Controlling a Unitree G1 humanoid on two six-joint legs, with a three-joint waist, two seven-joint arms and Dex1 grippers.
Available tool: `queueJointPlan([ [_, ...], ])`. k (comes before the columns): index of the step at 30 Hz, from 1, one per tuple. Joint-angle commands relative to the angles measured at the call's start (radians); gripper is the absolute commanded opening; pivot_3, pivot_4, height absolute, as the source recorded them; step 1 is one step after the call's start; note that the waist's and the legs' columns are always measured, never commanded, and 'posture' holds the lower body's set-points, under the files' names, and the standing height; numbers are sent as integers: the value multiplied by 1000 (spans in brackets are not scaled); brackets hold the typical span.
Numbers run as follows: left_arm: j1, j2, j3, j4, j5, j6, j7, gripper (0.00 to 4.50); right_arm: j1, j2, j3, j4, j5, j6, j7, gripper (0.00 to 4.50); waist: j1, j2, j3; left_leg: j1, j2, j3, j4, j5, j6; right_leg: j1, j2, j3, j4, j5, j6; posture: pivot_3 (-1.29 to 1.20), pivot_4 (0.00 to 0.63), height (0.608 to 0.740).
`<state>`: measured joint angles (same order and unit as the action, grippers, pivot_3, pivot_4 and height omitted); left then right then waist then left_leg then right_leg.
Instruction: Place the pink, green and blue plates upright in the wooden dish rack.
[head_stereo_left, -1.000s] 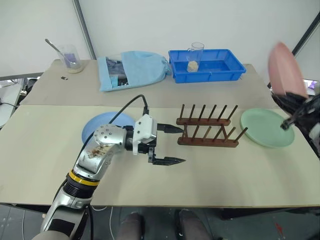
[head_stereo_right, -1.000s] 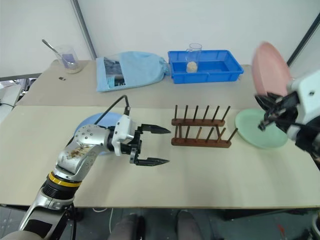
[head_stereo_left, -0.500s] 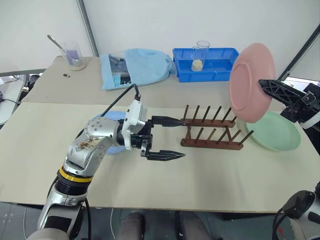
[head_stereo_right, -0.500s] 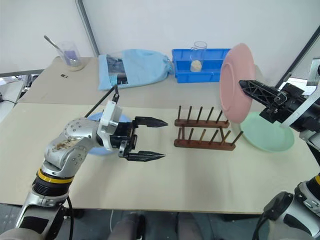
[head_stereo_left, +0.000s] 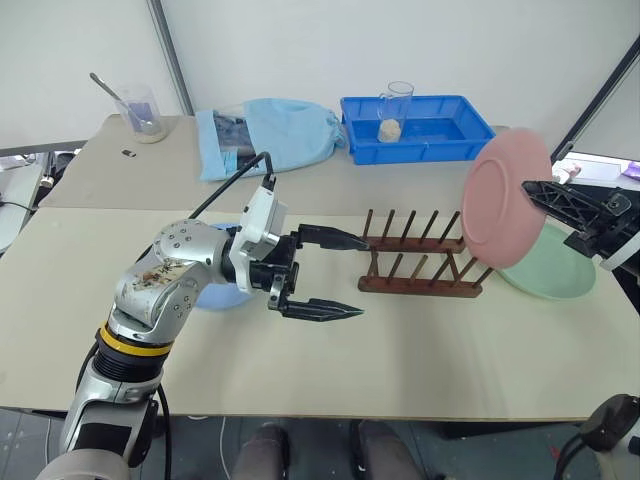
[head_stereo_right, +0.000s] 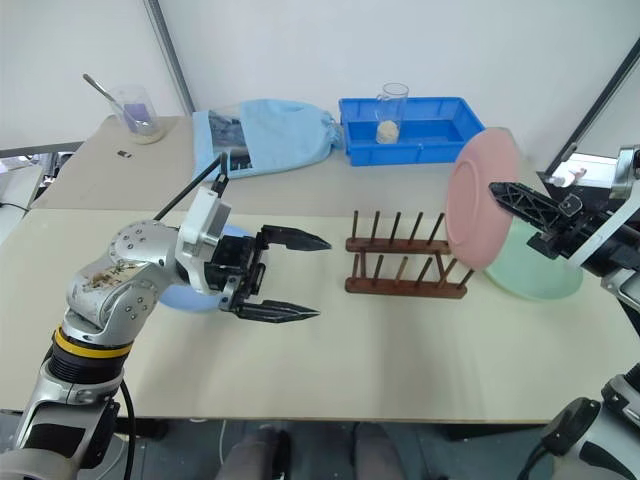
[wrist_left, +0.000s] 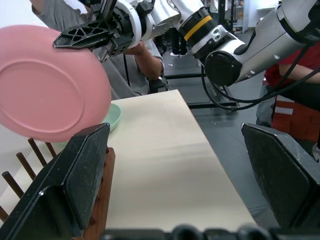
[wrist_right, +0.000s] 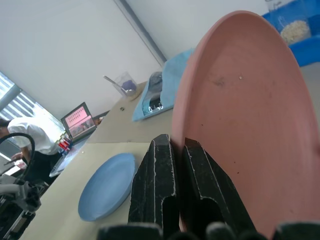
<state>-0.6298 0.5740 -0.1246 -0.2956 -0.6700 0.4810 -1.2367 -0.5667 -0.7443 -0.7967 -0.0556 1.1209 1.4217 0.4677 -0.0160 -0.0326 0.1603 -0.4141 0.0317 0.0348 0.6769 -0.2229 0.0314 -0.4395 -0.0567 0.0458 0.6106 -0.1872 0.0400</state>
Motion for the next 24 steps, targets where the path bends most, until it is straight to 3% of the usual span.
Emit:
queueJointPlan([
  [1, -26, 8, 24, -32, -17, -1, -2, 4500, -26, -25, 16, 50, -2, -46, -9, 47, -1, 0, 0, 0, 0, 0, 0, 0, 0, 0, 0, 0, 0, 1, 1, 0, 150, 740],
  [5, -26, 10, 22, -38, -14, -2, 0, 4500, -35, -26, 44, 111, -18, -53, -29, 47, 0, 0, 0, 0, 0, 0, 0, 0, 0, 0, 0, 0, 0, 0, 1, 0, 150, 740],
  [14, -8, 14, 17, -56, -7, -2, 10, 4500, -72, -21, 17, 116, -6, -134, -100, 3133, 0, 0, 0, 0, 0, 0, 0, 0, 0, 0, 0, 0, 0, 2, 3, 0, 150, 740],
  [18, 4, 17, 5, -63, 12, -15, 12, 4500, -84, -100, -9, 121, -47, -191, -107, 4486, 4, 2, 1, 0, 0, 0, 0, 0, 0, 0, 0, 0, 0, 1, 1, 0, 150, 740],
  [24, 25, 17, -11, -73, 43, -40, 14, 4500, 286, -359, 182, 13, -362, -509, 235, 4486, 15, 3, 1, -1, -1, 0, -1, -1, 2, 1, 0, 1, -1, -2, 5, 0, 150, 740],
])
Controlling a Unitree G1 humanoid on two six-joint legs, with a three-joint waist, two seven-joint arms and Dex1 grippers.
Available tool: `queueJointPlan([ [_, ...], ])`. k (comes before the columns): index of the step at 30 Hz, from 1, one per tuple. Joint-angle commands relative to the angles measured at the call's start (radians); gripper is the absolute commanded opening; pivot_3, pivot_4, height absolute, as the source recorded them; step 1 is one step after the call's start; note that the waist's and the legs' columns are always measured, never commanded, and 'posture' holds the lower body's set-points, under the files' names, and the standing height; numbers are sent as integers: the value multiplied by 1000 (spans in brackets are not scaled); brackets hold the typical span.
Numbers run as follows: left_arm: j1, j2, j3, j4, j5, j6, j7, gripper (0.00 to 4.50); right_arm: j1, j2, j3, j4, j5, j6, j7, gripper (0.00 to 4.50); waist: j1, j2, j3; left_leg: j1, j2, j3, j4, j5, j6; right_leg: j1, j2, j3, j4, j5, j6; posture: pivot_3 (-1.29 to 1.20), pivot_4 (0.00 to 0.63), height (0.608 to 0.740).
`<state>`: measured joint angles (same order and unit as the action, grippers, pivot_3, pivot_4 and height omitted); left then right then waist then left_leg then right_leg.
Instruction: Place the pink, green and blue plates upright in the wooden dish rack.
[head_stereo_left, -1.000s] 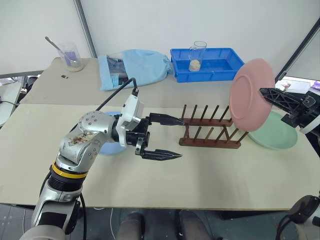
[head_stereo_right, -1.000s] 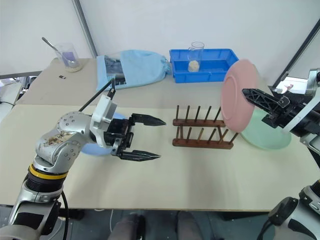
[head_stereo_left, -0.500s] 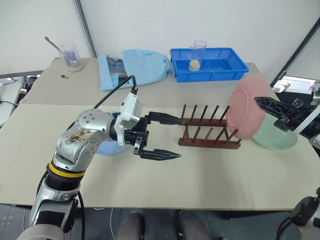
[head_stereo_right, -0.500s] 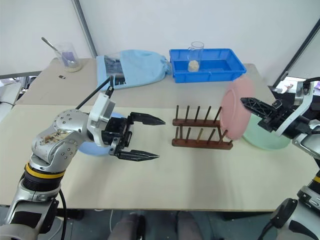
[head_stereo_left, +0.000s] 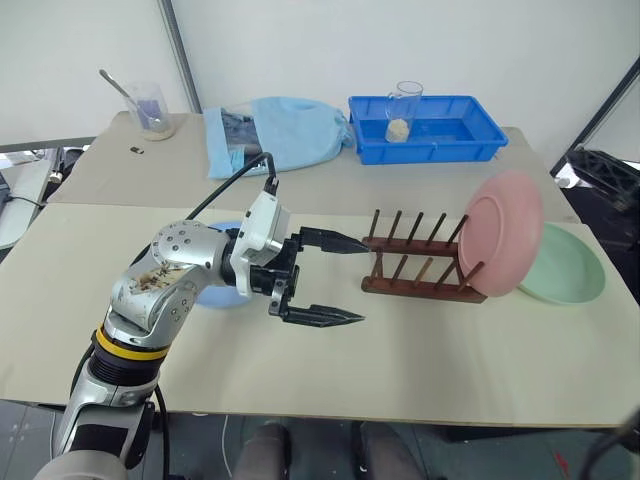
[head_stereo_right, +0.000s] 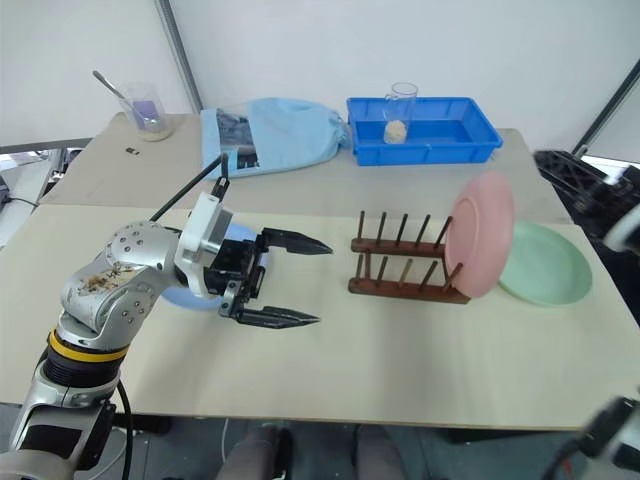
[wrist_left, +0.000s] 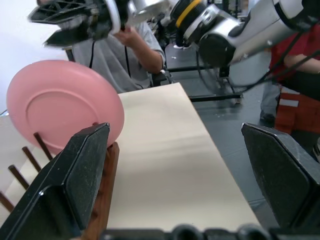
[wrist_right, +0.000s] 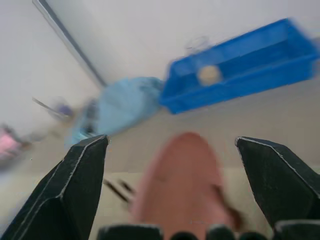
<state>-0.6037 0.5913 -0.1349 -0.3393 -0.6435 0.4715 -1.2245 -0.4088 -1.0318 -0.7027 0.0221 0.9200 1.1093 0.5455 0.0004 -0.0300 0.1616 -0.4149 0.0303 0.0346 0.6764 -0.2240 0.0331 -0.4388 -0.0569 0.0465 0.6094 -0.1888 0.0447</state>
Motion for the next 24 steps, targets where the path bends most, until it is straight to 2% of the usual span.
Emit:
queueJointPlan([
  [1, 2, -2, -5, -30, 23, -36, 0, 4500, 203, -104, 137, -69, -242, -295, 210, 4486, -3, 0, 0, 0, 0, 0, 0, -1, 1, 0, 0, 0, 0, 0, 0, 0, 150, 740],
  [4, 8, -7, -24, -30, 45, -58, -9, 4500, 342, -160, 282, -40, -451, -547, 297, 4486, -14, 0, 0, 1, 0, 2, 1, -1, 1, 0, 0, 2, 1, 0, 0, 0, 150, 740],
  [7, 12, -8, -43, -29, 70, -84, -19, 4500, 357, -168, 438, 52, -638, -775, 316, 4486, -22, 1, 0, 5, 0, 5, 1, -1, 1, 0, 0, 5, 2, -2, -4, 0, 150, 740],
  [13, 17, -13, -54, -47, 78, -95, -17, 4500, 123, -57, 657, 328, -841, -951, 283, 4486, -40, 0, 1, 10, 0, 11, 2, 0, 0, 1, 2, 15, 3, 2, -3, 0, 150, 740],
  [19, 24, -17, -68, -70, 99, -111, -7, 4500, -112, 59, 773, 668, -976, -1051, 267, 4486, -46, 0, 1, 11, -1, 15, 3, 1, 0, 1, 3, 21, 2, 4, -2, 0, 150, 740],
  [24, 37, -5, -86, -92, 127, -135, -13, 4500, -217, 98, 787, 840, -1013, -1077, 274, 3002, -45, -1, 1, 10, -1, 16, 2, 1, 1, 2, 3, 23, 1, 4, -2, 0, 150, 740],
])
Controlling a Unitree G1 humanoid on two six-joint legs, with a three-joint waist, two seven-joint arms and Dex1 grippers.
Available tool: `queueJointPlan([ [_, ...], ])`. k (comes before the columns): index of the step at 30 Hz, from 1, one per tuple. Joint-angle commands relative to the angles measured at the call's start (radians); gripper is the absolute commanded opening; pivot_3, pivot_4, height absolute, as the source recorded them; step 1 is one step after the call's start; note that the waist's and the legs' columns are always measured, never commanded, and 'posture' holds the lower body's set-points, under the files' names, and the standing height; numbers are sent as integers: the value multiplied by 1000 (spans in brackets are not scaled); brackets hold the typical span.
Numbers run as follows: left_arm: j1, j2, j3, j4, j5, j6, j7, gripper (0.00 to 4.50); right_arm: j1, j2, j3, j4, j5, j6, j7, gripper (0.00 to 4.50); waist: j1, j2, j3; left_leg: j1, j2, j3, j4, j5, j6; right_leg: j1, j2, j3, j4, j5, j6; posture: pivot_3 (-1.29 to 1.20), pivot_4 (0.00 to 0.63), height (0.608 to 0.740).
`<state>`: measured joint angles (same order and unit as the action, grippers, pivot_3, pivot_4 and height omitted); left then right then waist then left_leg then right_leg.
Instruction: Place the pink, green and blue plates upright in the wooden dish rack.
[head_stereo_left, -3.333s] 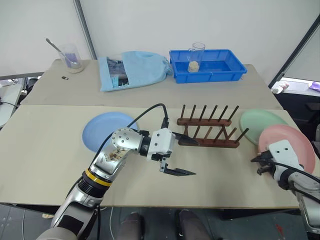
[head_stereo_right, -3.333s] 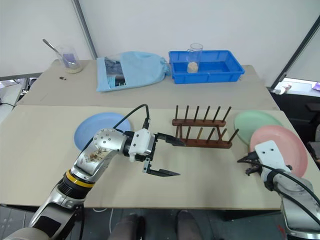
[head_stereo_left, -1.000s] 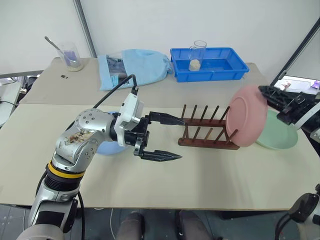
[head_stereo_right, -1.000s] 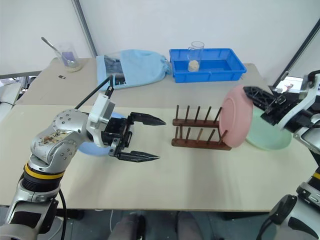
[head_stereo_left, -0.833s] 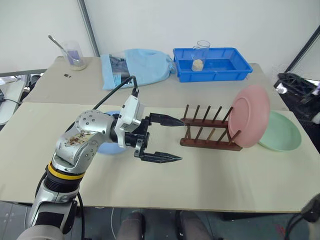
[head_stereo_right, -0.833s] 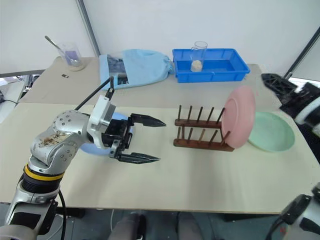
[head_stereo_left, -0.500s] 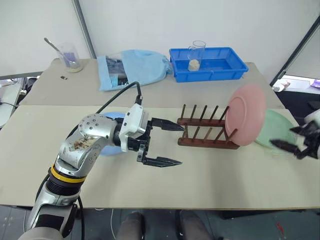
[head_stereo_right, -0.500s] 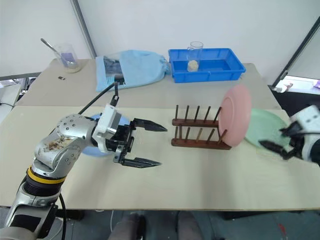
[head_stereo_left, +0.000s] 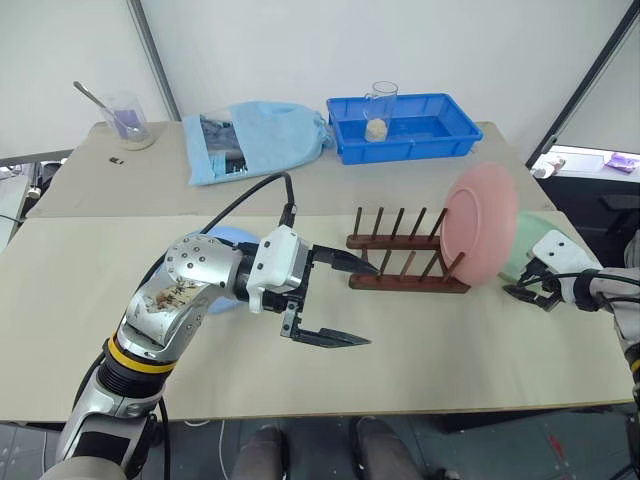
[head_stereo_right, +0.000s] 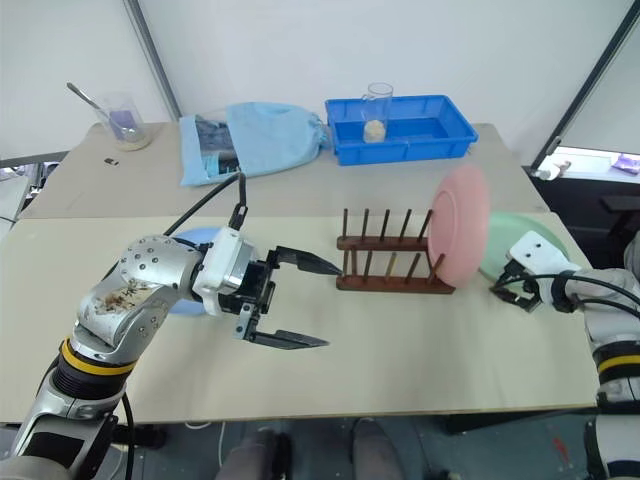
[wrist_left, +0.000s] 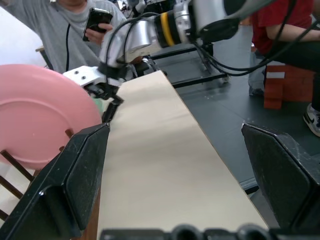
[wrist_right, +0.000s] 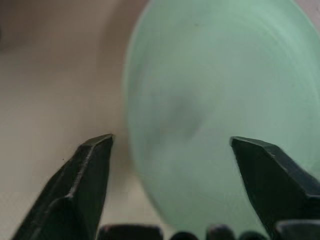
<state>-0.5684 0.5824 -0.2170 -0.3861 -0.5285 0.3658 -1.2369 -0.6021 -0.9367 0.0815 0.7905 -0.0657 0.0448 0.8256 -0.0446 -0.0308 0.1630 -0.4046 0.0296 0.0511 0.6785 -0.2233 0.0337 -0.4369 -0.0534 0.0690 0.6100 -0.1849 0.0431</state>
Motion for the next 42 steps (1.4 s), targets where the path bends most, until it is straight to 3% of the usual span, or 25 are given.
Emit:
queueJointPlan([
  [1, 4, 4, -5, -52, 14, -28, 3, 4500, -33, 6, 4, 87, -31, -17, -4, 2632, 0, 0, 0, 0, 0, 0, 0, 0, 0, 0, 0, 0, 0, 0, 0, 0, 150, 740],
  [8, 0, -9, -10, -74, 13, -13, 33, 4500, -29, 12, -12, 92, -27, -16, 9, 199, 3, 0, 0, 1, -1, 0, 1, 0, 0, 2, 0, 2, 0, 1, 2, 0, 150, 740],
  [9, -1, -10, -8, -71, 15, -15, 37, 4500, -24, 5, -19, 80, -31, -18, -10, 12, 4, 0, 0, 1, -1, 0, 2, 0, 0, 2, 0, 2, 1, 1, 2, 0, 150, 740],
  [17, 17, 23, 67, -24, 18, -6, 93, 4500, -4, -97, -151, -227, -20, -5, -143, 12, 5, 4, 2, -1, -2, 0, 1, 0, 0, 0, -1, 3, 1, 1, 3, 0, 150, 740],
  [22, 68, 74, 117, -21, 16, -1, 114, 4500, -95, -76, -249, -487, 74, 5, -155, 12, -11, 5, 2, 0, 2, 2, -1, 0, 0, -2, 3, 4, 1, 2, 5, 0, 150, 740],
  [24, 81, 87, 141, -16, 6, 12, 130, 4500, -160, -16, -288, -619, 183, 14, -143, 12, -18, 5, 2, 1, 4, 1, -1, 0, 0, -2, 5, 4, 2, 2, 4, 0, 150, 740],
  [28, 114, 114, 170, -10, 4, 18, 132, 4500, -227, 114, -339, -870, 433, 250, -163, 12, -14, 5, 2, 1, 8, -3, -1, 0, 0, -2, 11, 3, 4, 4, 2, 0, 150, 740],
  [34, 143, 137, 180, -6, 4, 7, 122, 4500, -225, 302, -473, -1099, 971, 718, -389, 12, 15, 5, 2, -2, 8, -4, -1, 0, 0, -4, 9, 1, 3, 5, -1, 0, 150, 740],
  [38, 146, 129, 179, -21, -10, 14, 124, 4500, -133, 332, -551, -1142, 1239, 870, -528, 12, 33, 5, 2, -5, 7, -3, -1, 0, 0, -3, 6, 1, 0, 3, -9, 0, 150, 740],
  [42, 150, 129, 181, -37, -43, 33, 114, 4500, -55, 295, -569, -1181, 1447, 944, -625, 12, 30, 5, 2, -6, 4, -2, -2, 0, 1, -4, 3, 2, 0, 3, -8, 0, 150, 740],
])
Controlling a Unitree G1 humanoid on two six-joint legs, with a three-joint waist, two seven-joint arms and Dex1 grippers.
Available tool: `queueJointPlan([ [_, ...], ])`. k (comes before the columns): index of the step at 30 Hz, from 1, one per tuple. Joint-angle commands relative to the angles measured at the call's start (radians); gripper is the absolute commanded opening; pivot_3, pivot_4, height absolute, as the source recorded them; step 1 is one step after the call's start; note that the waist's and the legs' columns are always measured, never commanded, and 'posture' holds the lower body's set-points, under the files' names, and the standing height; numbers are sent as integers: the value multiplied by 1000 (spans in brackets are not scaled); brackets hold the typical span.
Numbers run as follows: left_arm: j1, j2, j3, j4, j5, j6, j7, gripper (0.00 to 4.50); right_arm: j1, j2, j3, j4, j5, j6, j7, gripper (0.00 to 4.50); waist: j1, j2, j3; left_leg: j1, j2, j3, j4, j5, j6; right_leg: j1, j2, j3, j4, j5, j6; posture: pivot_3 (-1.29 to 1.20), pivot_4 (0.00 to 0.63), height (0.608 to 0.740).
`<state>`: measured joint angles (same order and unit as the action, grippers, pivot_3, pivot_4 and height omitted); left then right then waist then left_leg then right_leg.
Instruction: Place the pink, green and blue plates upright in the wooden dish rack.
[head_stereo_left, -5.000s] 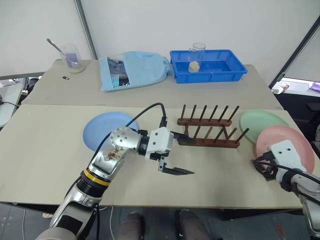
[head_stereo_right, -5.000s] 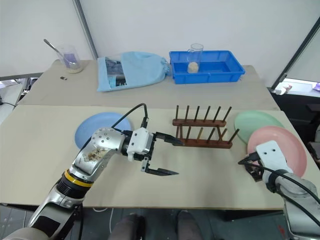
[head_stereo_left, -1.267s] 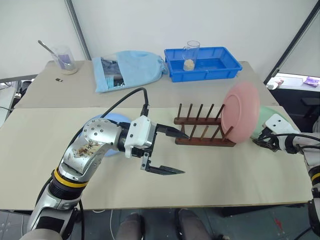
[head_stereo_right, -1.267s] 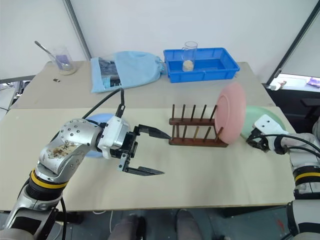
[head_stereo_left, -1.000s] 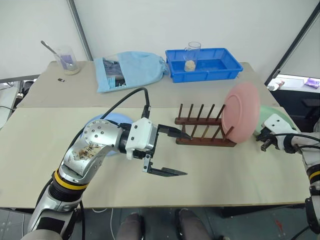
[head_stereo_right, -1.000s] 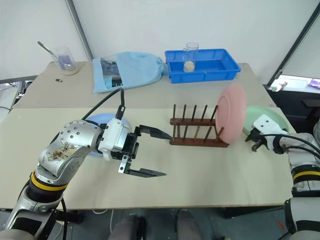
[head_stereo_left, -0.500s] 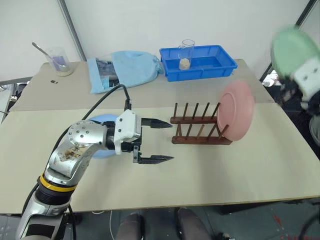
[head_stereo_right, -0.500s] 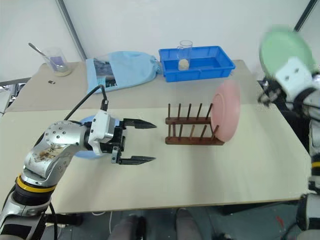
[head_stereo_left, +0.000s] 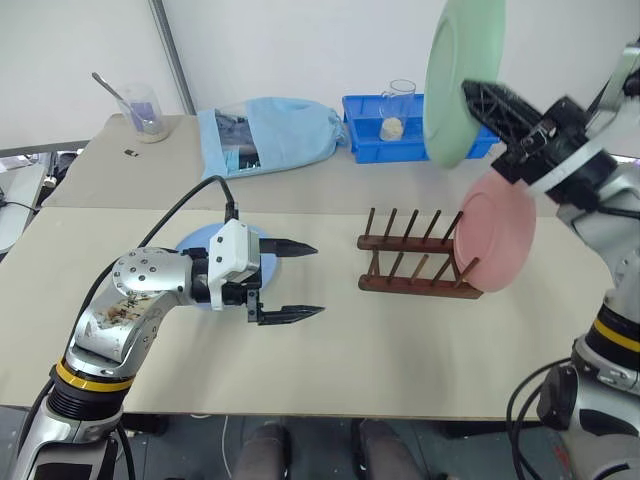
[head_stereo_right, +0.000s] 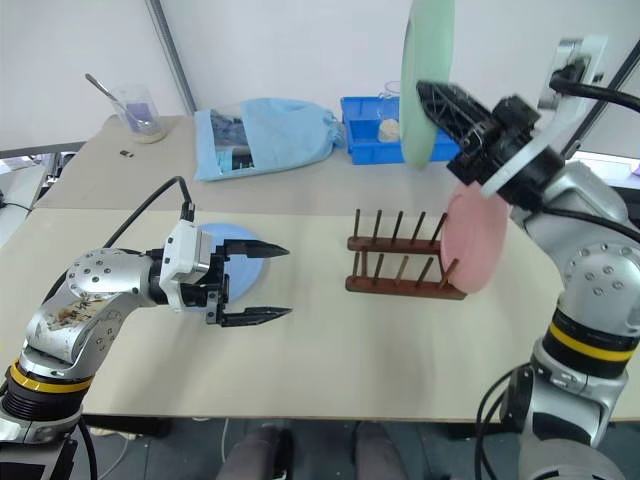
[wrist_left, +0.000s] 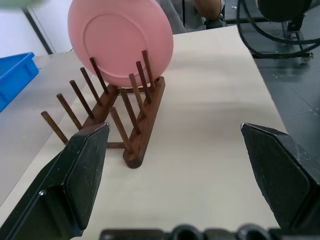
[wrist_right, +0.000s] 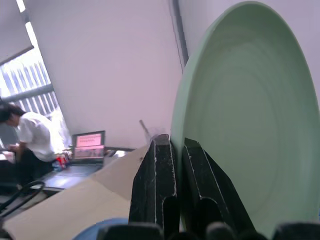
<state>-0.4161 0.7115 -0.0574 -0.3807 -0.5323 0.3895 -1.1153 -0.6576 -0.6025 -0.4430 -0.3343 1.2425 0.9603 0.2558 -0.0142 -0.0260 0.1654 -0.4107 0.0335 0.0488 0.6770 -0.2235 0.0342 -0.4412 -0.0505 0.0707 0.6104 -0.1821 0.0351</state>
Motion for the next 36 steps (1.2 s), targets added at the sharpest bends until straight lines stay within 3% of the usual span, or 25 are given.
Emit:
queueJointPlan([
  [1, -3, 1, 22, -45, -49, 16, -10, 4500, 10, -56, -49, -52, 188, 39, -78, 12, -3, 0, 0, 0, 0, 0, 0, 0, 0, 0, 0, 0, 0, 0, 0, 0, 150, 740],
  [5, -9, 5, 21, -44, -60, 23, -15, 4500, 60, -138, -47, -39, 316, 64, -114, 12, -6, 0, 0, 1, 0, 0, 0, 0, 0, 1, 2, 0, 0, -2, 3, 0, 150, 740],
  [10, -21, -2, 12, -37, -54, 20, -15, 4500, 131, -196, -36, -22, 371, 53, -124, 12, -6, 0, 0, 2, 2, -1, 0, 0, 0, 1, 5, 0, 1, -3, 4, 0, 150, 740],
  [19, -26, -9, 3, -38, -50, 15, -19, 4500, 232, -240, -24, 15, 354, 52, -109, 12, -5, -1, 0, 2, 3, -1, 0, 0, 0, 1, 6, 1, 0, -3, 4, 0, 150, 740],
  [29, -17, -19, -2, -48, -47, 10, -16, 4500, 192, -241, 26, 121, 341, 58, -175, 12, -5, -1, 0, 2, 2, -1, 1, 0, 0, 1, 6, 2, 0, -3, 5, 0, 150, 740],
  [36, -12, -23, 9, -54, -52, 24, 1, 4500, 114, -231, 49, 124, 284, 37, -185, 2451, -6, -1, 0, 1, 2, -1, 0, 0, 0, 0, 6, 2, 0, -3, 4, 0, 150, 740],
])
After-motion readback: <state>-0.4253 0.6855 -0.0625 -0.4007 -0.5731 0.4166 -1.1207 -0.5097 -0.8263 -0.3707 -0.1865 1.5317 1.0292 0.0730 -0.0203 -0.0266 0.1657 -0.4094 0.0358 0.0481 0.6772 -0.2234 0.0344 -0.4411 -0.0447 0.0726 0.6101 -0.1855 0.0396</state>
